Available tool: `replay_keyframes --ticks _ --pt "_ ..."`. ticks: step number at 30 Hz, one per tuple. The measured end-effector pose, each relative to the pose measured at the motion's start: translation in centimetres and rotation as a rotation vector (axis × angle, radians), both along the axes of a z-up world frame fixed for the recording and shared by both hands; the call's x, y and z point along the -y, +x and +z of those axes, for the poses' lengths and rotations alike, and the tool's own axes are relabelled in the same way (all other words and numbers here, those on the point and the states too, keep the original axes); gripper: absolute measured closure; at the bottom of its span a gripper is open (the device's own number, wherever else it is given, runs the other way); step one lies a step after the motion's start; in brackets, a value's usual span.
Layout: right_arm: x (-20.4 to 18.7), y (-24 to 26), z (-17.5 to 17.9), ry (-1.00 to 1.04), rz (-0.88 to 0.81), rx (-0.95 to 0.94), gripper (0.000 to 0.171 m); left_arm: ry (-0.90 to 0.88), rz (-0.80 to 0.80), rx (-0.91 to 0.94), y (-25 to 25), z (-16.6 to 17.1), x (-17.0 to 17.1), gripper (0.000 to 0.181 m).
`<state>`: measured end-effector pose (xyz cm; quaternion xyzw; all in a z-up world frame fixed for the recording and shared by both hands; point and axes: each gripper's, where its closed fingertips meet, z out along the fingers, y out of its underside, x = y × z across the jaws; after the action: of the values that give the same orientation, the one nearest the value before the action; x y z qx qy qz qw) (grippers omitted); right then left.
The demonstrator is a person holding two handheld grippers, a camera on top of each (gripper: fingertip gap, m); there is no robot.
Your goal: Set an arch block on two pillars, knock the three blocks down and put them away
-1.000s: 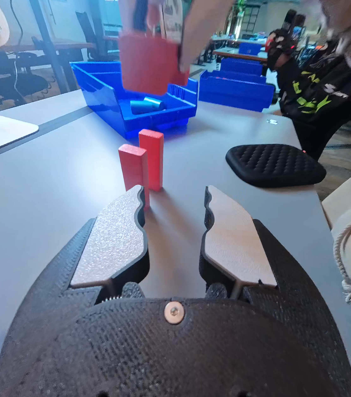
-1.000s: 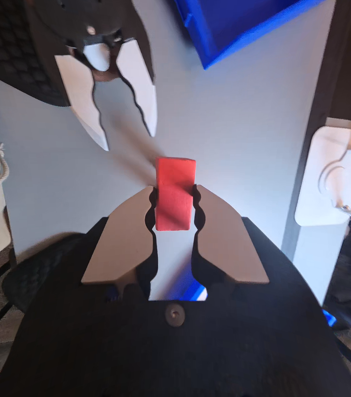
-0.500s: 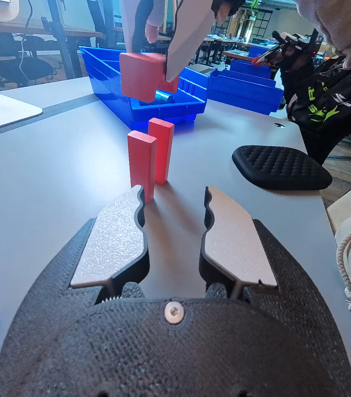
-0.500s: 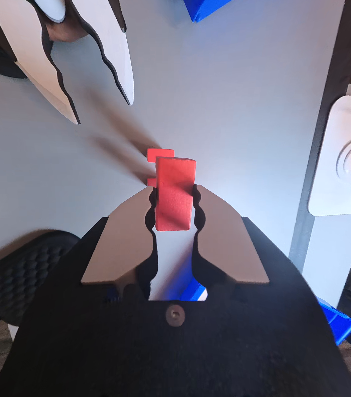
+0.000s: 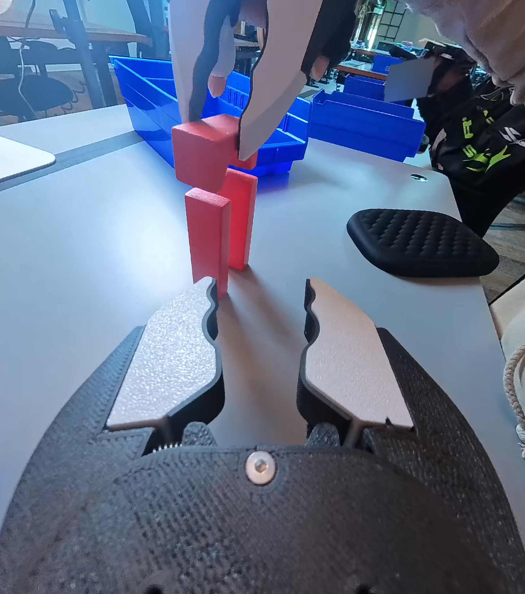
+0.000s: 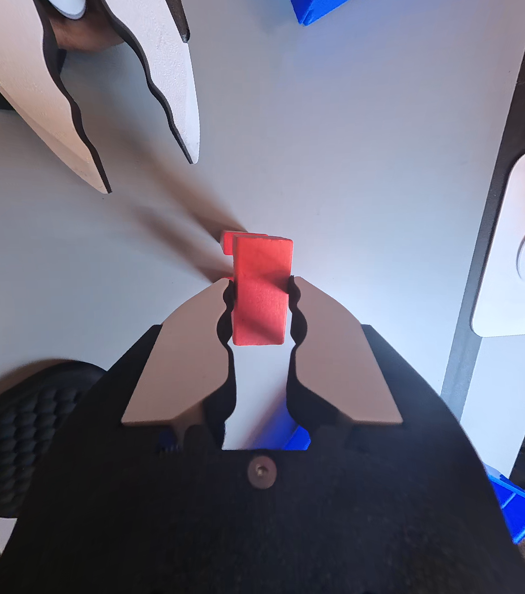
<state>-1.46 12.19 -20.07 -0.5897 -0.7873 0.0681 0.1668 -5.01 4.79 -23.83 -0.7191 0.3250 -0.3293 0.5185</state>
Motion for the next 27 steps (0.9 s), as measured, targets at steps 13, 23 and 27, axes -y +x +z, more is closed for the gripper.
replay_keyframes --ticks 13,23,27 --pt "0.20 -0.09 -0.36 0.009 0.009 -0.002 0.138 -0.010 -0.006 0.000 0.04 -0.11 0.01 0.130" --pt "0.19 0.05 -0.58 0.013 0.009 0.005 0.138 -0.012 -0.009 -0.004 0.09 -0.18 0.05 0.131" --pt "0.23 0.04 -0.59 0.012 0.010 0.006 0.138 -0.015 -0.010 -0.004 0.10 -0.20 0.05 0.131"
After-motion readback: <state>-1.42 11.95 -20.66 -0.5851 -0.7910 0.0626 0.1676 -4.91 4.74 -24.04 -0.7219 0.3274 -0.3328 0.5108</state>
